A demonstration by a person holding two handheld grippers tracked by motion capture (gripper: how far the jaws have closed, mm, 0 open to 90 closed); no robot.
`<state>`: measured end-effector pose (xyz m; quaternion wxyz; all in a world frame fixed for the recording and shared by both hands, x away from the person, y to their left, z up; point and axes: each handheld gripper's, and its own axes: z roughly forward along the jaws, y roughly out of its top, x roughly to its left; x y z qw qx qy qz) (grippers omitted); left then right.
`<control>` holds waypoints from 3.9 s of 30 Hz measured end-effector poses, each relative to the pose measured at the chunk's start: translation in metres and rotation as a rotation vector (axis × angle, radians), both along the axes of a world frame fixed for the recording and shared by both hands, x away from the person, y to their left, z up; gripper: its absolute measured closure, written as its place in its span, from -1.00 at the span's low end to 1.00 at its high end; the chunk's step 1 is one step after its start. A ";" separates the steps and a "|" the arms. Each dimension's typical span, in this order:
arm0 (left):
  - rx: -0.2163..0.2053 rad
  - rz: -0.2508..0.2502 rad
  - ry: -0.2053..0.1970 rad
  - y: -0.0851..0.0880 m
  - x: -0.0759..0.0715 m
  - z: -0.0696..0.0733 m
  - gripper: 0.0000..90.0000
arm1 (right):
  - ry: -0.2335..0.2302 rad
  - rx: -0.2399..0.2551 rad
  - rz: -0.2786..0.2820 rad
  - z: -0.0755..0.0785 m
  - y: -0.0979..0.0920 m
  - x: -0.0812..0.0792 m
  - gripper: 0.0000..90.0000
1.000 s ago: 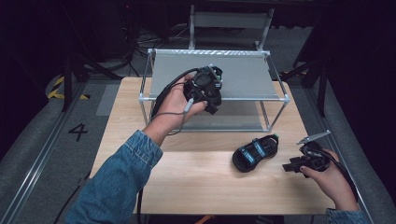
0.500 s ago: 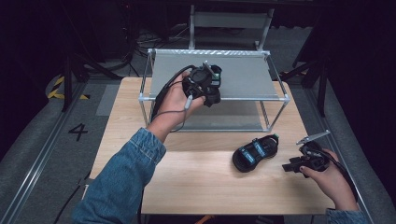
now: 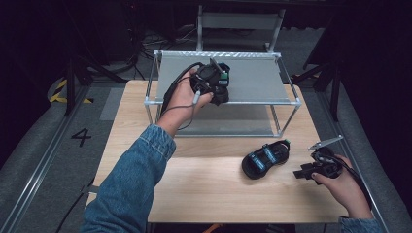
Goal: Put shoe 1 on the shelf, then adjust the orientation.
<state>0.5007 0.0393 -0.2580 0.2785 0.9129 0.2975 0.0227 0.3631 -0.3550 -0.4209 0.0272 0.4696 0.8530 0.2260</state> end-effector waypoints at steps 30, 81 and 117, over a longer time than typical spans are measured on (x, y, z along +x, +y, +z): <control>-0.078 0.015 -0.041 0.015 0.009 0.002 0.70 | 0.004 0.004 -0.002 -0.002 0.000 0.001 0.11; 0.030 0.113 -0.075 0.118 -0.101 -0.079 0.07 | -0.097 -0.161 0.035 0.061 0.059 0.068 0.52; 0.128 0.125 0.009 0.125 -0.091 -0.112 -0.19 | 0.003 -0.185 0.192 0.072 0.074 -0.036 0.95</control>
